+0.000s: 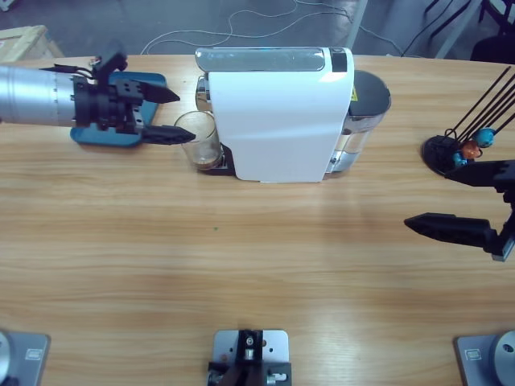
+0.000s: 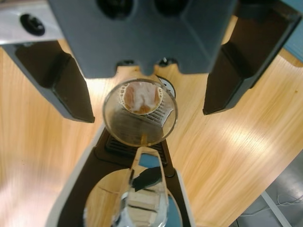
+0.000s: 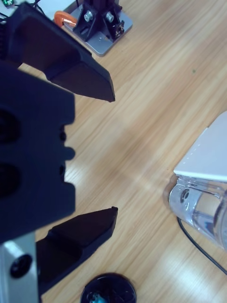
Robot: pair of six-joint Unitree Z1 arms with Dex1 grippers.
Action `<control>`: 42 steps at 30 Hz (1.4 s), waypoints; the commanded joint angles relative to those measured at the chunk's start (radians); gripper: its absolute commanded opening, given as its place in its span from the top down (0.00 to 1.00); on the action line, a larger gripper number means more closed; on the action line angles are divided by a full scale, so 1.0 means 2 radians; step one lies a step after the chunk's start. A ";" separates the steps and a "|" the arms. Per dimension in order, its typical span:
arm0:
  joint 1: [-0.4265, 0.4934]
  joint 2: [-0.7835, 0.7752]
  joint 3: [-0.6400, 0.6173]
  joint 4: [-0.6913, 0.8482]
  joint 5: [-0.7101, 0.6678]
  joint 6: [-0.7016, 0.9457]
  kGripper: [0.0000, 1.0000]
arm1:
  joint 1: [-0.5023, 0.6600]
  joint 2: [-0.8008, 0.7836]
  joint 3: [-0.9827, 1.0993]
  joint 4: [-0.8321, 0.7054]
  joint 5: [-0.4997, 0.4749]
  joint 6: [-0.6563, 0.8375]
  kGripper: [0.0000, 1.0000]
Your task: Pour coffee
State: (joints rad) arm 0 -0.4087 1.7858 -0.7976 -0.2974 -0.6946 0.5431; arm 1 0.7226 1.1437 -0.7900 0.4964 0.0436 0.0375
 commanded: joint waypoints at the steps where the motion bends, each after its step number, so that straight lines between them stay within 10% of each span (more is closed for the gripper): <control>1: -0.004 -0.007 0.037 -0.005 -0.014 -0.006 0.00 | 0.005 -0.009 0.023 -0.005 0.008 -0.004 0.00; 42: -0.033 0.073 -0.012 -0.023 0.012 -0.004 0.01 | 0.005 0.015 0.029 -0.021 0.027 -0.003 0.00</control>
State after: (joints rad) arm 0 -0.4651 1.8806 -0.8254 -0.3316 -0.7016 0.5431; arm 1 0.7226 1.1451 -0.7691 0.4642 0.0813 0.0375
